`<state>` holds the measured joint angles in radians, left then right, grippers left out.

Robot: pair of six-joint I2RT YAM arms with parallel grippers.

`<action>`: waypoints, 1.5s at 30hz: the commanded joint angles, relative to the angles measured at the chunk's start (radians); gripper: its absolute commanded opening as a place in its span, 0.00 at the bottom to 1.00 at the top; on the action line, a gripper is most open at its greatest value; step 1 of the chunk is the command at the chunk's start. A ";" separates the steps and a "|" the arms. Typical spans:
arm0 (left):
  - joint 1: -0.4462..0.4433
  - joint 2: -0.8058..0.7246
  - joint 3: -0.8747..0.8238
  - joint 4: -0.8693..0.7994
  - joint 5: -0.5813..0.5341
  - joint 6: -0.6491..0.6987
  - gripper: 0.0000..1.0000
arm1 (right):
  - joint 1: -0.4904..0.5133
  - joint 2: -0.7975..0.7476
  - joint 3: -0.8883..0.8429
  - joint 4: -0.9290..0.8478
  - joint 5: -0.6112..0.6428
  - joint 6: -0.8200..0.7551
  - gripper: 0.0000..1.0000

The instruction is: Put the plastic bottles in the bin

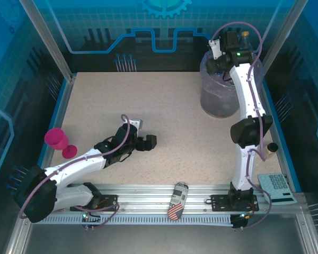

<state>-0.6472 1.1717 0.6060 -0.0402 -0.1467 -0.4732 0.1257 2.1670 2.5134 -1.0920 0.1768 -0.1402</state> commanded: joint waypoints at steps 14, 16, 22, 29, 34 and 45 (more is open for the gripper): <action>0.007 0.051 0.030 0.011 0.006 -0.027 0.98 | -0.031 -0.201 -0.007 0.004 -0.024 0.040 0.79; 0.007 0.055 0.029 0.016 0.009 -0.028 0.98 | -0.051 -0.232 -0.034 0.020 -0.017 0.055 0.79; 0.007 0.059 0.022 0.027 0.010 -0.032 0.98 | -0.113 -0.322 -0.194 0.080 -0.038 0.122 0.73; 0.008 0.065 0.015 0.028 0.010 -0.023 0.98 | -0.138 -0.409 -0.477 0.196 -0.065 0.177 0.60; 0.010 0.062 0.020 0.021 0.006 -0.017 0.98 | -0.138 -0.386 -0.546 0.226 -0.105 0.201 0.54; 0.011 0.052 0.040 -0.014 -0.004 -0.017 0.99 | -0.134 -0.397 -0.502 0.236 -0.133 0.210 0.66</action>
<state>-0.6441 1.2289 0.6094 -0.0261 -0.1455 -0.4961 0.0032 1.7859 1.9747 -0.8703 0.0578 0.0605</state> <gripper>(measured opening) 0.988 0.637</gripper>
